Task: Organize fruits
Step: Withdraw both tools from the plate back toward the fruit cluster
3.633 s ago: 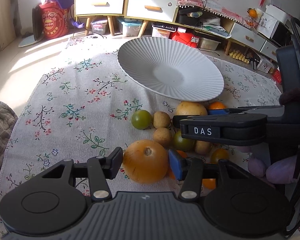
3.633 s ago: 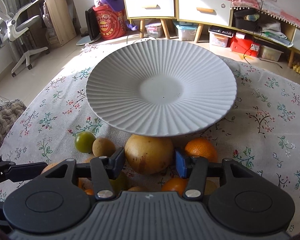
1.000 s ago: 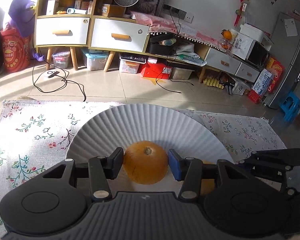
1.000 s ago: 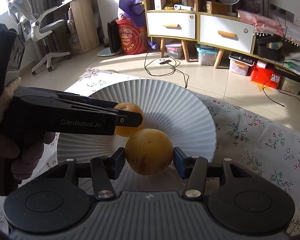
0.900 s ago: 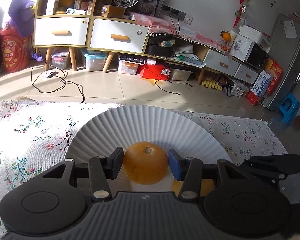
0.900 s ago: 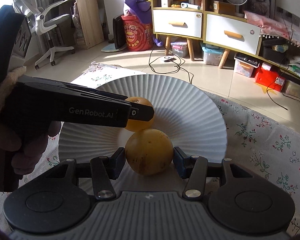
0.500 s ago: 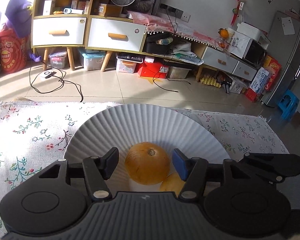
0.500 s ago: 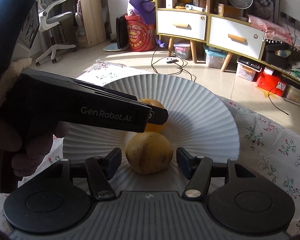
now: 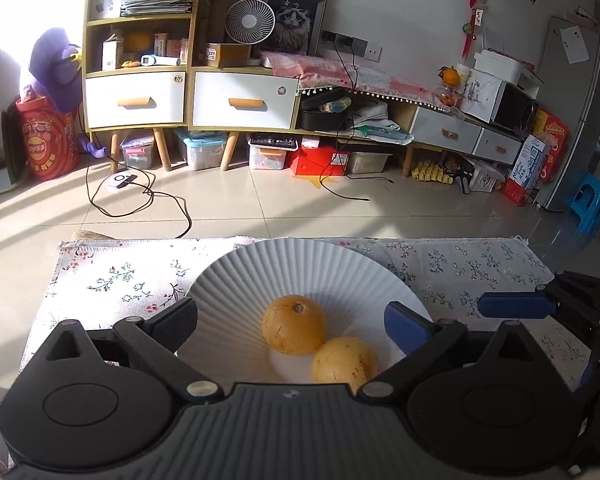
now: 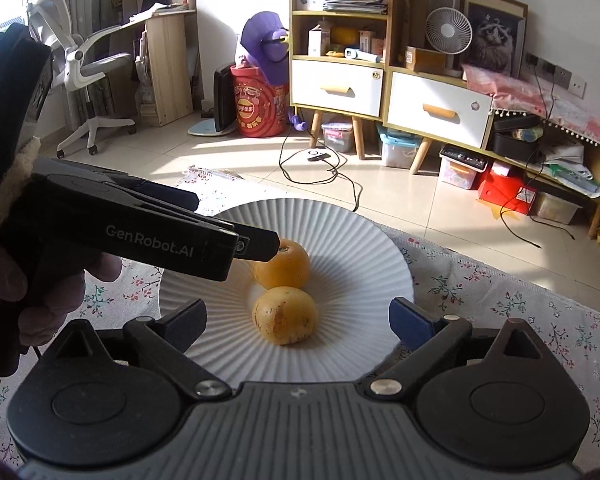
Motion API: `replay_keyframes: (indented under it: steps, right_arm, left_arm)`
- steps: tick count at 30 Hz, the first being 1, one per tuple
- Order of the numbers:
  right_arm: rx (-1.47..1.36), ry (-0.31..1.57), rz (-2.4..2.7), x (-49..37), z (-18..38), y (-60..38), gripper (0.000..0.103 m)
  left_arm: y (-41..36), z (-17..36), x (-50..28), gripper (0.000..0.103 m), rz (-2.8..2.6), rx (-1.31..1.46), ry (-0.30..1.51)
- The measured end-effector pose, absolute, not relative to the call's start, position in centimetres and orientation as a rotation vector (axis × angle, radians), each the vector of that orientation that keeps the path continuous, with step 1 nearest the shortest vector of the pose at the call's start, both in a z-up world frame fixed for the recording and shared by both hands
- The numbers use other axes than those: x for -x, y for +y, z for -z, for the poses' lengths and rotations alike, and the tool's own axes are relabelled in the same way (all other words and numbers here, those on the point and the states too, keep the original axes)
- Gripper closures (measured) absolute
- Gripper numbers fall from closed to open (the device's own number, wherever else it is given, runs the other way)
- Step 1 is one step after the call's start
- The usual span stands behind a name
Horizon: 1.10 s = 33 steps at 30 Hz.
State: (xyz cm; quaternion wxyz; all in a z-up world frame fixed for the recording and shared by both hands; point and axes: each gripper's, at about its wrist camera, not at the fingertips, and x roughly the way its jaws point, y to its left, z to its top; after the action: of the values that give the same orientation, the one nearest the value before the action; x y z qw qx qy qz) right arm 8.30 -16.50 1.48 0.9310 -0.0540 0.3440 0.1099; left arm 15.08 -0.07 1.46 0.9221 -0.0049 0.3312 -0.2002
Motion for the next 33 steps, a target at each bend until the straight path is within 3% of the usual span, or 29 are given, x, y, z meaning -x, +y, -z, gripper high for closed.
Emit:
replay_keyframes:
  steps: [12, 22, 33]
  right_arm:
    - [-0.053, 0.687, -0.128, -5.2, -2.5, -17.8, 0.000]
    - [-0.130, 0.720, -0.127, -2.5, -1.1, -18.9, 0.000]
    - [-0.050, 0.728, -0.209, -0.5, 0.2, -17.9, 0.000]
  left_arm:
    - [2.4, -2.6, -9.9, 0.011, 0.372, -0.047, 0.732]
    - [4.3, -0.2, -6.4, 0.011, 0.285, -0.059, 0.766]
    - [3.7, 0.6, -4.1, 0.011, 0.316, -0.137, 0.752]
